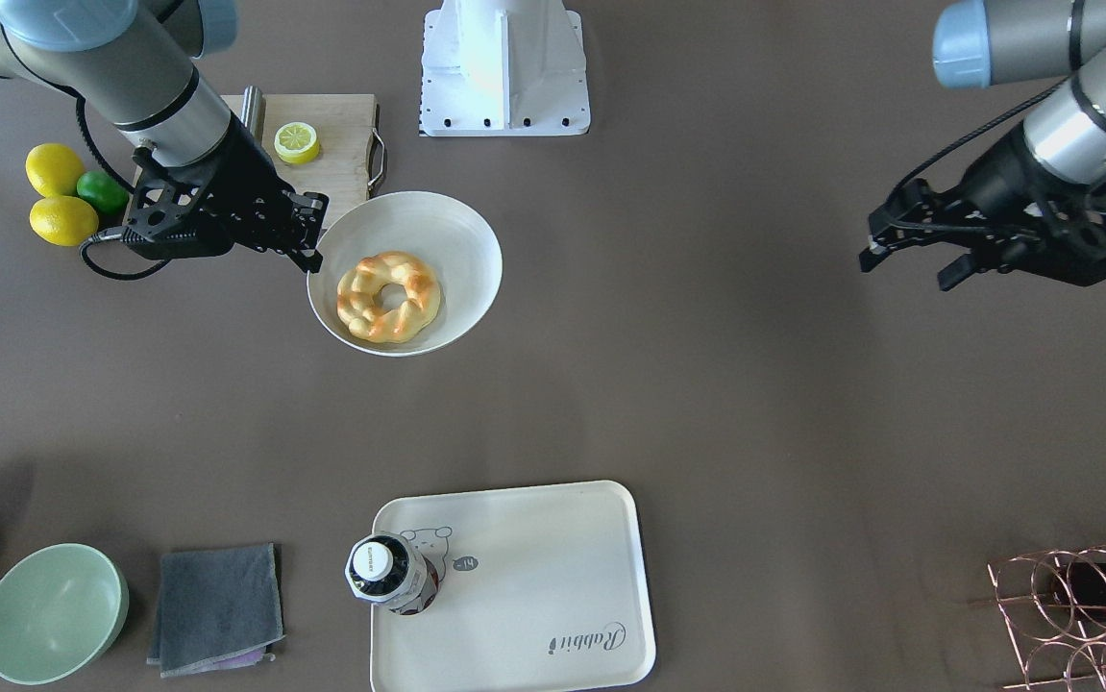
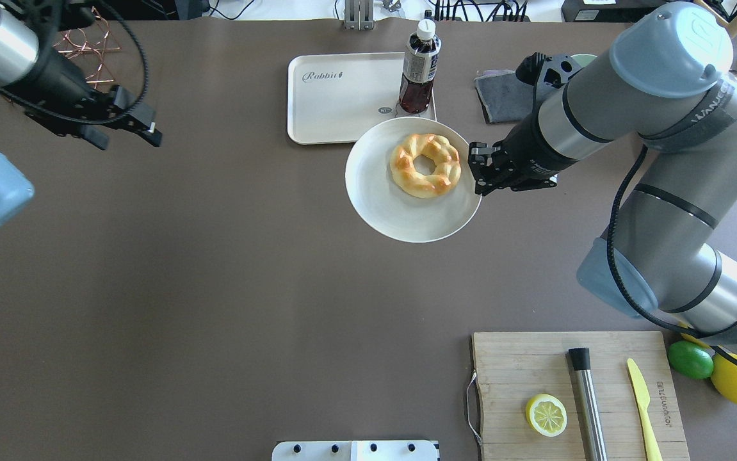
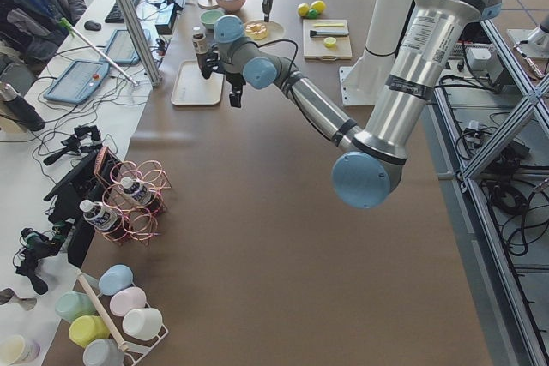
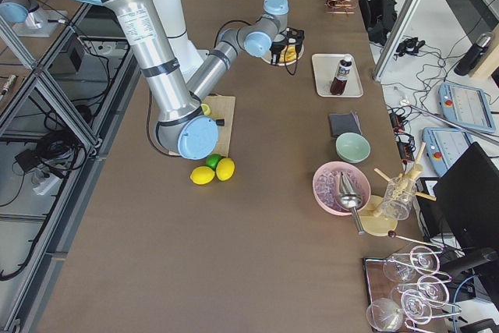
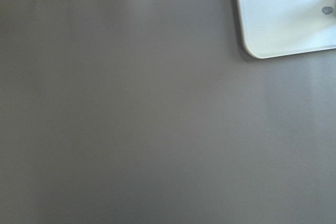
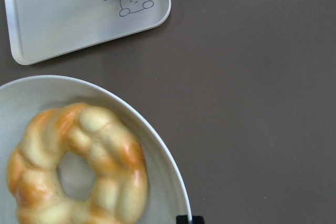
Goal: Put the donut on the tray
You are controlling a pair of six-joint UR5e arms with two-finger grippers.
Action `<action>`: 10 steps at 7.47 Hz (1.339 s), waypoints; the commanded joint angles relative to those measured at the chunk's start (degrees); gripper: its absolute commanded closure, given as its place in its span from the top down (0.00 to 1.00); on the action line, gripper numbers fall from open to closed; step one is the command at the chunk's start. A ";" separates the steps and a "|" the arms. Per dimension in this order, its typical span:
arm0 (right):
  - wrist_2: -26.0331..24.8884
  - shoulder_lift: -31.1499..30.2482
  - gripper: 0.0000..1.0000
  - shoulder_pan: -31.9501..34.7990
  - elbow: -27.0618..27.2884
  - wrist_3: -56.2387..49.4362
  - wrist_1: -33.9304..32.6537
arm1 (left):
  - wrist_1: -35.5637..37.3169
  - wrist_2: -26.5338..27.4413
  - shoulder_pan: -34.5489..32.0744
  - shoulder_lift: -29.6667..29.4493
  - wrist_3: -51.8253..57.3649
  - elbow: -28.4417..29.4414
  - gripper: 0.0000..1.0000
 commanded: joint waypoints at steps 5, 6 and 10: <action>-8.84 10.70 0.00 -6.67 1.34 3.16 -12.91 | -8.76 4.04 12.47 -9.88 -24.29 3.02 0.97; -8.84 10.78 0.00 -6.76 1.61 3.16 -13.00 | -10.45 4.04 12.66 -10.14 -25.88 3.64 0.92; -8.58 11.31 0.00 -7.20 2.66 5.62 -13.17 | -10.82 4.04 13.98 -11.02 -31.31 3.30 0.51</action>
